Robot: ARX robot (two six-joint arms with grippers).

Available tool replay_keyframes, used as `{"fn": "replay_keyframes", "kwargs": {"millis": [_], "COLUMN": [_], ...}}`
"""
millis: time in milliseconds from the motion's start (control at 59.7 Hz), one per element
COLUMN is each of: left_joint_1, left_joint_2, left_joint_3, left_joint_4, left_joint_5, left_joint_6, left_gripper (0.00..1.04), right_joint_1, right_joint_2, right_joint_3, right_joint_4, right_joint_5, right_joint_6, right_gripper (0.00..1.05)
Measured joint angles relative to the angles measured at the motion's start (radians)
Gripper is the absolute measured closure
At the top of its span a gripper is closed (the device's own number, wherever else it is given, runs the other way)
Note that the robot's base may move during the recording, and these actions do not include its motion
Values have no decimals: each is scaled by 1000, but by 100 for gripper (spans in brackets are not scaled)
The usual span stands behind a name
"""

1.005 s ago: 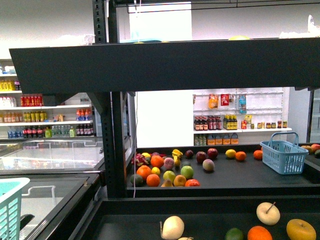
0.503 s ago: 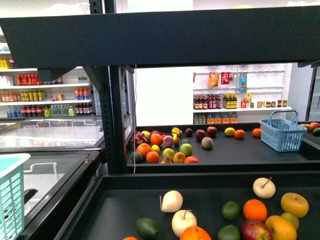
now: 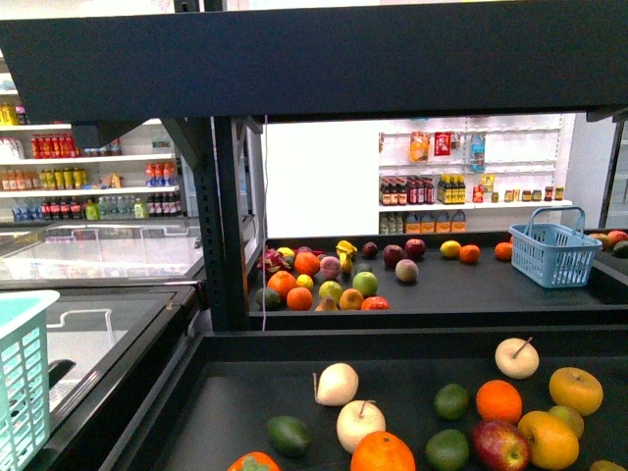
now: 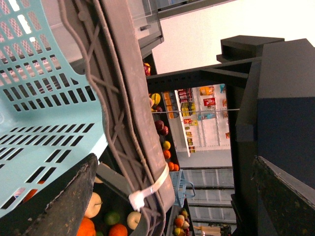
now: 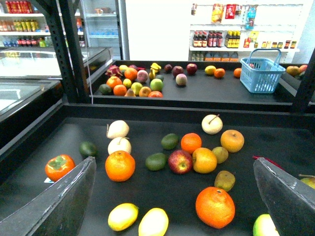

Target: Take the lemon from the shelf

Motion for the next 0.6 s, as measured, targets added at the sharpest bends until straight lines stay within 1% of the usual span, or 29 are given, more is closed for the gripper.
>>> {"fn": "replay_keyframes", "kwargs": {"millis": [67,201,385,603], "left_joint_1": [-22,-42,-45,-41], "left_joint_2": [49,98,151,198], "left_joint_3": [33,66,129,185], "left_joint_4": [21,21,17,-5], "left_joint_5": [-40,-78,-129,-148], "left_joint_6": [-29,-46,-52,-51], "left_gripper": [8,8,8,8], "right_joint_1": [0,0,0,0], "right_joint_2": [0,0,0,0], "right_joint_3": [0,0,0,0], "right_joint_4": [0,0,0,0], "right_joint_5": [0,0,0,0], "right_joint_6": [0,0,0,0], "right_gripper": [7,7,7,7]}}
